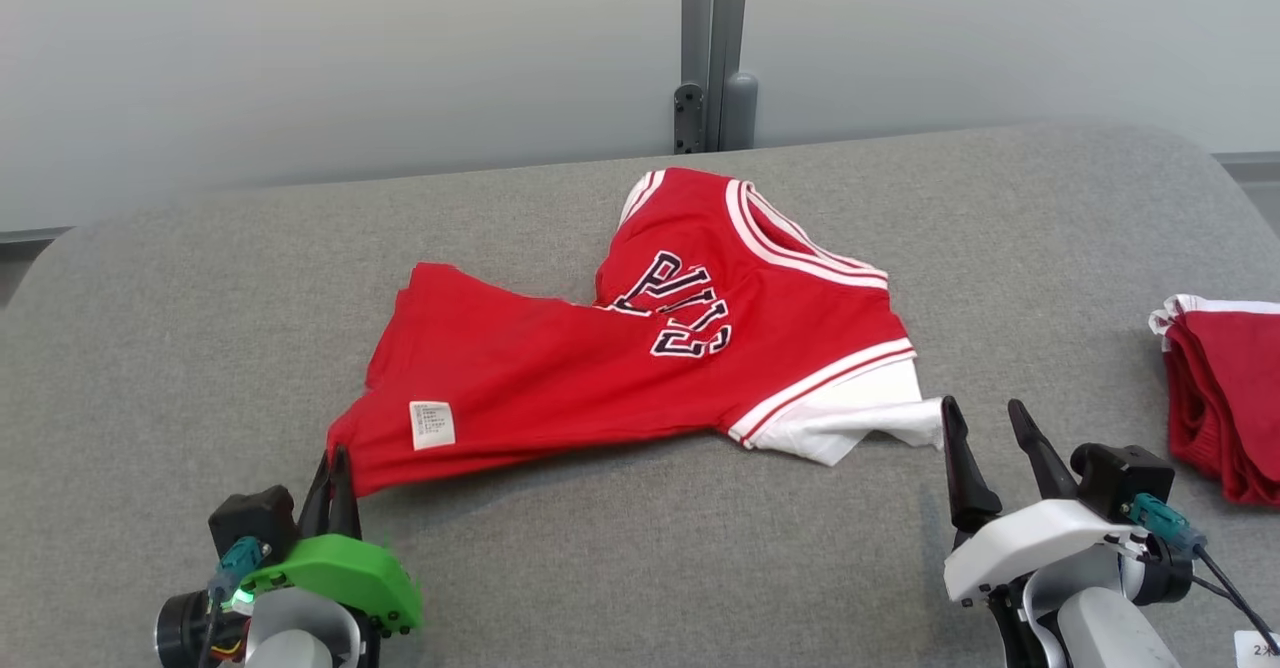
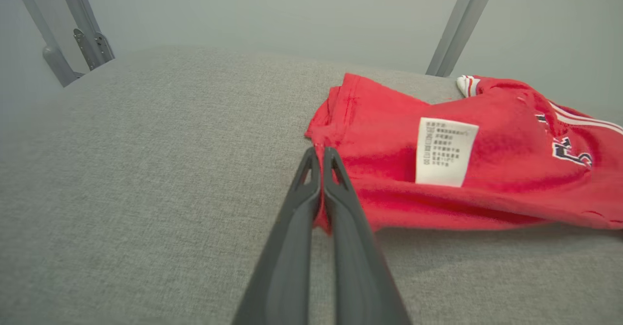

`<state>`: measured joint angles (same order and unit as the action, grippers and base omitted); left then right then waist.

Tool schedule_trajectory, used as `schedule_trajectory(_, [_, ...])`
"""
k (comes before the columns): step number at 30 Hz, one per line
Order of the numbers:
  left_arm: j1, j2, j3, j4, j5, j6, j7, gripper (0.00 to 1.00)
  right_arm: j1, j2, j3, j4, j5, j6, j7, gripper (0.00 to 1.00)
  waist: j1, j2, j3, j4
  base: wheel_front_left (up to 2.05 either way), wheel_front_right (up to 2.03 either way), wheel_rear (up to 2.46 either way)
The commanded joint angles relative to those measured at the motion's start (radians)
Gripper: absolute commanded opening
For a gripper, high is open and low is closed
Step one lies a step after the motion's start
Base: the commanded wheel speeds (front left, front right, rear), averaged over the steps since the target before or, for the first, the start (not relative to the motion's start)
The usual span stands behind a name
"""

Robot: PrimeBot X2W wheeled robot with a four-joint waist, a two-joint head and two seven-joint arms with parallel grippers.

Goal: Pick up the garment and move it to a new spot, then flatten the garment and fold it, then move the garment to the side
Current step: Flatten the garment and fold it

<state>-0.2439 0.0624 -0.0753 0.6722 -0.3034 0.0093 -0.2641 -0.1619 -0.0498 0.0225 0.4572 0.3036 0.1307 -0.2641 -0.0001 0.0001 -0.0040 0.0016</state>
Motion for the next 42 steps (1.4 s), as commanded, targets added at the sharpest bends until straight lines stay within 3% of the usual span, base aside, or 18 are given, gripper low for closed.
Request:
schedule_trajectory(1, [0.028, 0.003, 0.013, -0.017, 0.014, 0.006, 0.0, 0.0, 0.016, -0.002, -0.001, 0.004, -0.004, 0.0, 0.0, 1.0, 0.0001, -0.0001, -0.014, 0.009, 0.0, 0.0, 0.0])
schedule_trajectory(5, [0.077, 0.0, 0.058, -0.051, 0.04, 0.023, 0.0, 0.0, 0.021, -0.002, 0.007, 0.007, -0.002, 0.0, 0.0, 1.0, 0.0001, -0.0001, -0.018, 0.002, 0.0, 0.0, 0.0])
schedule_trajectory(6, [0.093, -0.002, 0.063, -0.052, 0.05, 0.027, 0.0, 0.42, 0.022, -0.002, 0.01, 0.008, -0.002, 0.0, 0.0, 1.0, 0.0001, -0.0001, -0.019, -0.002, 0.0, 0.0, 0.0])
schedule_trajectory(7, [0.105, -0.003, 0.073, -0.065, 0.06, 0.029, 0.0, 1.0, 0.023, -0.003, 0.012, 0.005, -0.002, 0.0, 0.0, 1.0, 0.0001, -0.0001, -0.02, -0.006, 0.0, 0.0, 0.0])
schedule_trajectory(17, [0.221, -0.01, 0.108, -0.205, 0.15, 0.064, 0.0, 1.0, 0.044, -0.002, 0.032, -0.071, -0.06, 0.0, 0.0, 1.0, 0.0001, -0.0001, -0.023, -0.03, 0.0, 0.0, 0.0])
schedule_trajectory(25, [0.277, -0.011, 0.087, -0.281, 0.148, 0.074, 0.0, 1.0, 0.081, -0.002, 0.049, -0.142, -0.15, 0.0, 0.0, 1.0, 0.0001, -0.0001, -0.025, -0.04, 0.0, 0.0, 0.0])
schedule_trajectory(31, [0.288, -0.011, 0.073, -0.283, 0.132, 0.081, 0.0, 1.0, 0.095, -0.002, 0.044, -0.134, -0.145, 0.0, 0.0, 1.0, 0.0001, -0.0001, -0.017, -0.039, 0.0, 0.0, 0.0])
schedule_trajectory(42, [0.213, -0.01, 0.065, -0.16, 0.061, 0.011, 0.0, 1.0, 0.056, -0.002, 0.044, -0.091, -0.149, 0.0, 0.0, 1.0, 0.0001, -0.0001, 0.065, -0.027, 0.0, 0.0, 0.0])
